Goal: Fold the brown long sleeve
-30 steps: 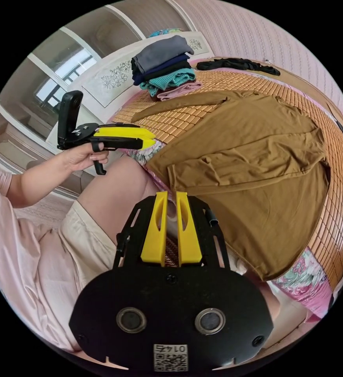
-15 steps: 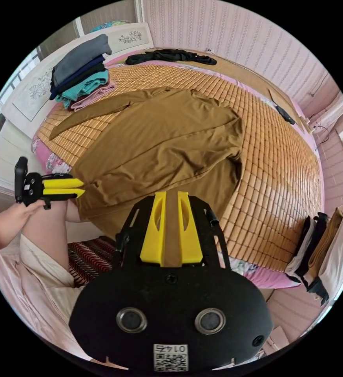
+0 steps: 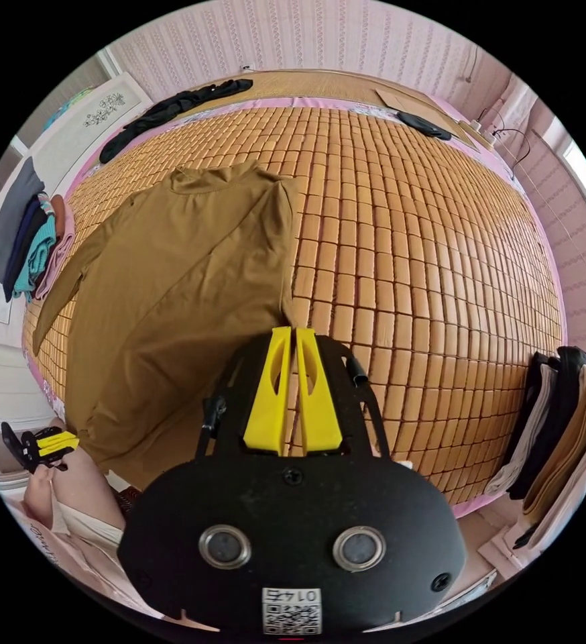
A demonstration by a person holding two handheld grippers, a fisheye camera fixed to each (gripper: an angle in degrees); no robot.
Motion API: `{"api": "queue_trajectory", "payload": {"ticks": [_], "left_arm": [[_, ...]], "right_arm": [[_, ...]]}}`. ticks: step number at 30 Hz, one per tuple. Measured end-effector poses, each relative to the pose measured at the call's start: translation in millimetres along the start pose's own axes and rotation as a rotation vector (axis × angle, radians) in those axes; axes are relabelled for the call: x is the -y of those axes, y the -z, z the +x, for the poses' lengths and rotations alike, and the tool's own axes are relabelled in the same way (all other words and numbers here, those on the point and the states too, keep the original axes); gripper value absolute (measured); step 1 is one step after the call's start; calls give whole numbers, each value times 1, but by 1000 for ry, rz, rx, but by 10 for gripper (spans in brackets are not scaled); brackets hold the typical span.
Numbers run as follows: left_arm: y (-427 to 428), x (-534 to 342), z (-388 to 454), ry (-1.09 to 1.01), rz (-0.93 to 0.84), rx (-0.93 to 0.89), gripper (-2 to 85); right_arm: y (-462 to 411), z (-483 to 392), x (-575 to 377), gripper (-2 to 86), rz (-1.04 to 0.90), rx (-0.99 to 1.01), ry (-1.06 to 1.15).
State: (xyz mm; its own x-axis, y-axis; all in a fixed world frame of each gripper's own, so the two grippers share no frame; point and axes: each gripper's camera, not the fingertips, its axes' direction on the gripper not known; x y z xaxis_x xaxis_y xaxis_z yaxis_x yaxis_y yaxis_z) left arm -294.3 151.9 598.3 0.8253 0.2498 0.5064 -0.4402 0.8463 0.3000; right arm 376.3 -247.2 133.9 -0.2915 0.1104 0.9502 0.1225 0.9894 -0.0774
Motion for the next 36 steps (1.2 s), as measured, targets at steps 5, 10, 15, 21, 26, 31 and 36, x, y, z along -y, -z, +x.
{"api": "queue_trajectory", "payload": {"ticks": [5, 10, 15, 21, 26, 31, 36], "left_arm": [[-10, -2, -13, 8, -53, 13, -10], [-7, -3, -20, 24, -43, 9, -10], [0, 0, -25, 39, -36, 15, -9], [-9, 4, -33, 60, -94, -5, -7], [-3, 10, -36, 24, -107, -19, -10], [19, 17, -32, -35, -96, -15, -10], [10, 17, -38, -37, -125, 24, -10]], "right_arm": [[-22, 13, 8, 11, -1, 21, 18], [-14, 23, 34, 59, 0, 45, 23], [-18, 0, 86, 68, 149, 2, 100], [-97, -5, 159, 79, 30, -37, 62], [-111, 9, 168, 2, 63, 5, 38], [-133, 23, 173, 0, 67, -7, 6], [-162, 25, 171, 29, 41, 1, -29]]}}
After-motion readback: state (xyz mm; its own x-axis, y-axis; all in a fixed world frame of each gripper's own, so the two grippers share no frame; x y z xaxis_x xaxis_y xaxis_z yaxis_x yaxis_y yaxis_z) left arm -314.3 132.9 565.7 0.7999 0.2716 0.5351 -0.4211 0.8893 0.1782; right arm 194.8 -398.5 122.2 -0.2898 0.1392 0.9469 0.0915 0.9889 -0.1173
